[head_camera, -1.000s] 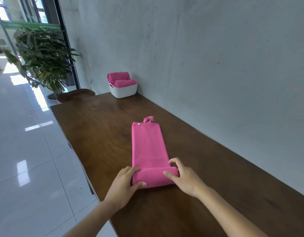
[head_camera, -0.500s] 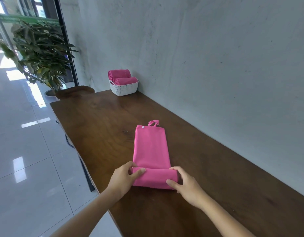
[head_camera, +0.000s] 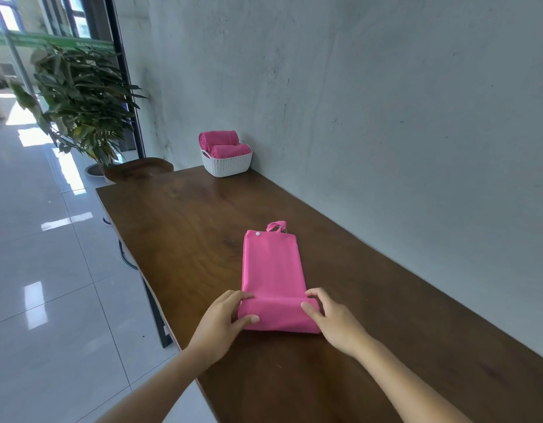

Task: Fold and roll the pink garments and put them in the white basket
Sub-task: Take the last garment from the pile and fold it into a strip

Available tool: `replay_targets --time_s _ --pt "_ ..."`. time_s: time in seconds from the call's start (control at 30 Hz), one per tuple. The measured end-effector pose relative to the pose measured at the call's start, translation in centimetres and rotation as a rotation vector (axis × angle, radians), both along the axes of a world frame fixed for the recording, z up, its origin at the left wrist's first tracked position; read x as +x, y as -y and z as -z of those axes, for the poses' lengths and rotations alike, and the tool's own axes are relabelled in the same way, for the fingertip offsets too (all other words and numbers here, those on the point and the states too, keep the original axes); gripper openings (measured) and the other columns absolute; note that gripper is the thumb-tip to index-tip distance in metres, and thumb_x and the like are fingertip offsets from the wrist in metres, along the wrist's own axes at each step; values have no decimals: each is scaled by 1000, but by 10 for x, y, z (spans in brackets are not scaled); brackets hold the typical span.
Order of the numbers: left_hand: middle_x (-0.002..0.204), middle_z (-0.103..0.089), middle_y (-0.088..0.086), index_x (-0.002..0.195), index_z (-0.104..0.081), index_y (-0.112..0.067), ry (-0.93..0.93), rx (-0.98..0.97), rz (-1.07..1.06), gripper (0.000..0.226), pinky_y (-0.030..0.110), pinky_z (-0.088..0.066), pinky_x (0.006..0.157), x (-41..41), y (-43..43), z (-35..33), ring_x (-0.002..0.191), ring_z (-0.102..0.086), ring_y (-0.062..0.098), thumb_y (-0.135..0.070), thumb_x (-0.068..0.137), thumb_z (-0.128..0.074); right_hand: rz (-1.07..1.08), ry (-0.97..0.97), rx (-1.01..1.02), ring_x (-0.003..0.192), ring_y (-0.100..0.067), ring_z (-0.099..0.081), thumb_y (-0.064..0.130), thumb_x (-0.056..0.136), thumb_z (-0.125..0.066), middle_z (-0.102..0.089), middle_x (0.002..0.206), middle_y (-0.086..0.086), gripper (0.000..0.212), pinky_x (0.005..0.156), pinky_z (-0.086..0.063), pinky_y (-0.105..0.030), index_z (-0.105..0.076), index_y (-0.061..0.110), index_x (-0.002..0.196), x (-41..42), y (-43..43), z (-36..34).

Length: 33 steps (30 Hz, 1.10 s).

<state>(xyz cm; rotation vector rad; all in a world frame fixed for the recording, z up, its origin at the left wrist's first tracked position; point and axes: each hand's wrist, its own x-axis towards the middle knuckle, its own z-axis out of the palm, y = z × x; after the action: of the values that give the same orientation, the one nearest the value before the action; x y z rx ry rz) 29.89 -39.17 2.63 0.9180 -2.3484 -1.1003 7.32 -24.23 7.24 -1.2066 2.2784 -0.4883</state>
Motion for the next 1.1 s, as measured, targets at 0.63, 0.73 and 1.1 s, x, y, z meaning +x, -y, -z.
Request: replay_targets --time_s 0.63,0.73,1.1 --pt "101 -69 -6 103 -68 -25 132 333 -84 35 24 -58 70 1 12 -17 88 -69 14 -56 88 -68 125 289 -179 71 -11 -71 82 73 -59 -74 88 3 66 68 -53 -22 -65 29 112 10 -18 13" --pt "101 -59 -16 98 -65 -34 12 19 -236 21 20 -54 70 1 -2 -17 87 -61 6 -48 86 -75 140 307 -154 69 -14 -72 79 75 -64 -75 76 -3 62 63 -51 -24 -67 26 107 5 -10 14" --pt "145 -40 -19 149 -35 -38 211 -328 45 76 22 -43 107 15 -5 7 128 -39 1 -71 85 -60 116 37 -51 83 -12 -67 80 88 -41 -70 99 5 63 64 -49 -25 -59 25 112 5 9 -1"
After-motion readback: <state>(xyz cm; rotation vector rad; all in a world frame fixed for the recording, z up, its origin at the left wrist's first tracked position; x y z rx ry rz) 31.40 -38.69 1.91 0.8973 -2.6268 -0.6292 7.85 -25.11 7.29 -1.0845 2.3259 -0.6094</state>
